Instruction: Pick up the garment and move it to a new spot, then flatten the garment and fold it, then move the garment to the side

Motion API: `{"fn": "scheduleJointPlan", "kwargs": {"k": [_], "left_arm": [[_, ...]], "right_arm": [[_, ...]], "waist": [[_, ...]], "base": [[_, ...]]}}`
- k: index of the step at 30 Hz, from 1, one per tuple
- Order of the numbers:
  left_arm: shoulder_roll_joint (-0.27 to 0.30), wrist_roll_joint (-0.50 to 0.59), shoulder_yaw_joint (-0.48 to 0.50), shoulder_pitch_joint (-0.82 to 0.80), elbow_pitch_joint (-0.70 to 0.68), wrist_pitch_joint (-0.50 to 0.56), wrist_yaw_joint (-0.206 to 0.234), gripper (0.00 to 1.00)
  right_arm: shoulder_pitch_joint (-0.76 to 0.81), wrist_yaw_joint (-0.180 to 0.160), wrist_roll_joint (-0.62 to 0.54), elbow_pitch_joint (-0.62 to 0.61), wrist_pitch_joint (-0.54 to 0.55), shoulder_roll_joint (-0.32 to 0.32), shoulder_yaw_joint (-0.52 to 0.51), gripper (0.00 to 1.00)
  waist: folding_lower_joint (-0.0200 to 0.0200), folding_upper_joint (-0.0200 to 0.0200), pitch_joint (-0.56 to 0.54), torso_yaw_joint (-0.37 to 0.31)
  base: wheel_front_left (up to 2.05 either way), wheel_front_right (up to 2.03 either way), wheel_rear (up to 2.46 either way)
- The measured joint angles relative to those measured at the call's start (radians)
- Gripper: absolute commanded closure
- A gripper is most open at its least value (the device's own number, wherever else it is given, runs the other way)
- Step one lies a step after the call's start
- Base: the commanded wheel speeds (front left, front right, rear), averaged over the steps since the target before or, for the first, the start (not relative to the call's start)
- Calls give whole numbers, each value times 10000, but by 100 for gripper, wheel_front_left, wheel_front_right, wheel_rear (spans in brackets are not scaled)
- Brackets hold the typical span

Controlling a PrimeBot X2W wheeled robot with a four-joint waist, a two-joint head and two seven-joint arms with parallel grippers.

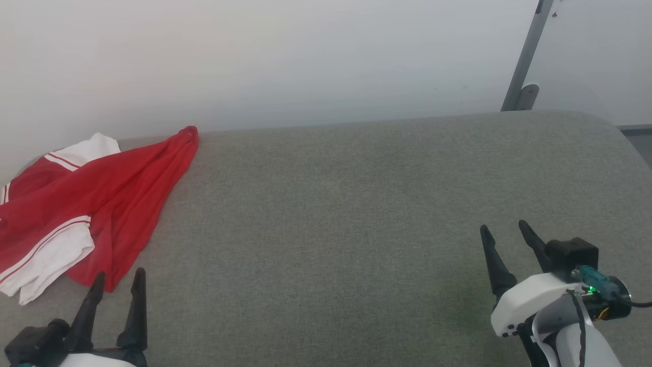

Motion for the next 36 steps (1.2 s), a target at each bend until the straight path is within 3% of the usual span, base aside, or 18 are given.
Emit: {"fn": "scheduleJointPlan", "kwargs": {"k": [21, 29, 36], "left_arm": [[40, 161, 111, 35, 380, -104, 6, 0], [232, -224, 660, -450, 1020, 238, 548, 0], [529, -393, 943, -700, 1208, 529, 708, 0]], "right_arm": [[-7, 2, -539, -4, -48, -35, 265, 0], [-523, 2, -180, 272, 54, -79, 1413, 0], [-1102, 2, 119, 688, 38, -36, 2447, 0]], "waist": [[0, 0, -57, 57], [0, 0, -168, 761], [0, 0, -349, 1679]], "base": [[0, 0, 0], [0, 0, 0], [0, 0, 0]]}}
